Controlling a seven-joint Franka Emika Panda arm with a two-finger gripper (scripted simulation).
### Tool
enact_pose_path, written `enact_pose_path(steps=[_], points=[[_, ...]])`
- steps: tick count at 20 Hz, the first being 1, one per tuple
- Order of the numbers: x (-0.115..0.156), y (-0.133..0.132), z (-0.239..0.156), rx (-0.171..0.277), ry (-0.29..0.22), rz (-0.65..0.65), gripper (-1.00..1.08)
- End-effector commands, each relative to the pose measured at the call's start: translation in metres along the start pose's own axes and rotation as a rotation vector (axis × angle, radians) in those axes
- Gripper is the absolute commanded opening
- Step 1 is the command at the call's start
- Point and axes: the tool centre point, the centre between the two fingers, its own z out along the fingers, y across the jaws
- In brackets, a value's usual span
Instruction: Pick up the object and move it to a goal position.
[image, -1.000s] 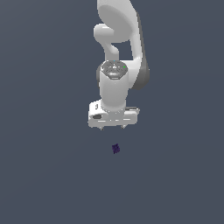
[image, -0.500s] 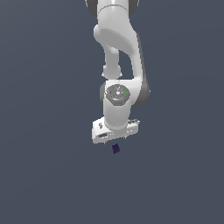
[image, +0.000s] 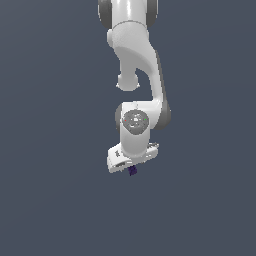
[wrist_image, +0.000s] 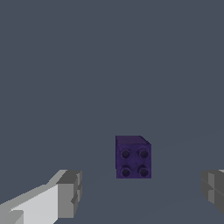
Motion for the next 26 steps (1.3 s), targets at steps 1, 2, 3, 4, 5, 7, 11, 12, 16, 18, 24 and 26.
enact_pose_path(steps=[1, 2, 3, 4, 5, 7, 11, 12, 16, 18, 24, 26], points=[[0.001, 0.000, 0.002, 0.001, 0.001, -0.006, 1.00], [0.000, 0.000, 0.001, 0.000, 0.000, -0.002, 1.00], [0.000, 0.000, 0.001, 0.000, 0.000, -0.002, 1.00], [0.000, 0.000, 0.002, 0.000, 0.000, -0.002, 1.00], [0.000, 0.000, 0.004, 0.000, 0.000, -0.002, 1.00], [0.000, 0.000, 0.011, 0.000, 0.000, -0.003, 1.00], [0.000, 0.000, 0.032, 0.000, 0.000, -0.005, 1.00], [0.000, 0.000, 0.037, 0.000, 0.000, -0.005, 1.00], [0.000, 0.000, 0.051, 0.000, 0.000, -0.006, 1.00], [0.001, 0.000, 0.052, 0.000, 0.000, -0.006, 1.00], [0.001, 0.000, 0.052, 0.000, 0.000, -0.006, -1.00], [0.001, 0.000, 0.052, 0.000, 0.000, -0.006, -1.00]])
